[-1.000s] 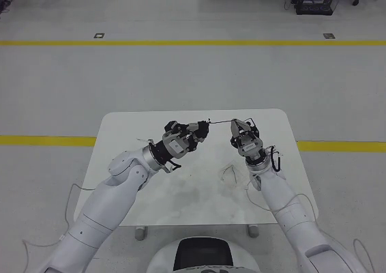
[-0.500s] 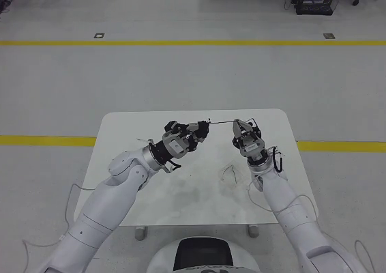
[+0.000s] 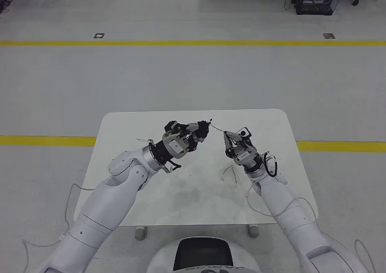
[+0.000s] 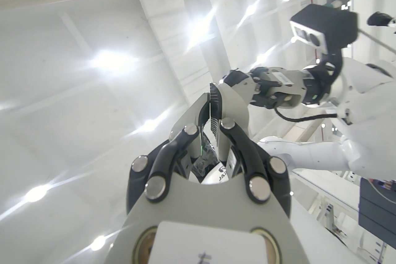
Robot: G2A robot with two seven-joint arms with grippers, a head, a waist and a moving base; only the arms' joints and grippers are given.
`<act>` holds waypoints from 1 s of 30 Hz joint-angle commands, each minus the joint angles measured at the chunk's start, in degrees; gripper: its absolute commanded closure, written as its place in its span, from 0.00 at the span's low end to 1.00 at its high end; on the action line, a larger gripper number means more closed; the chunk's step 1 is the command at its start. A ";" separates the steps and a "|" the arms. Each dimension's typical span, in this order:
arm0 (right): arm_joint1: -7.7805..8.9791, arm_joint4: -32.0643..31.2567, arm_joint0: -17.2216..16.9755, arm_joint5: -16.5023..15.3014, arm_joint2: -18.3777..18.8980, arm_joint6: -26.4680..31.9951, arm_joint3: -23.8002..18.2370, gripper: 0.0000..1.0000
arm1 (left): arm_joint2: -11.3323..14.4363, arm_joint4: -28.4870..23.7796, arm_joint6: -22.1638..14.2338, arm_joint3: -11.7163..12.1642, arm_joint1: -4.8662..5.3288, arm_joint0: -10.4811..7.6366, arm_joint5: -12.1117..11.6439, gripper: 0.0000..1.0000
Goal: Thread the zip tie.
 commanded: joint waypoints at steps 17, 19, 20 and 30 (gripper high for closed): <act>0.44 -5.86 1.49 -1.50 -0.65 0.00 2.90 1.00 | 0.00 0.00 0.00 0.00 0.00 0.00 0.00 1.00; 0.56 -5.66 1.50 -1.79 -0.15 0.00 3.15 1.00 | 0.00 0.00 0.00 0.00 0.00 0.00 0.00 1.00; 0.64 -5.55 1.51 -1.97 0.17 0.00 3.20 1.00 | 0.00 0.00 0.00 0.00 0.00 0.00 0.00 1.00; 1.45 -1.82 1.30 -6.44 5.02 0.00 2.03 0.00 | 0.00 0.00 0.00 0.00 0.00 0.00 0.00 1.00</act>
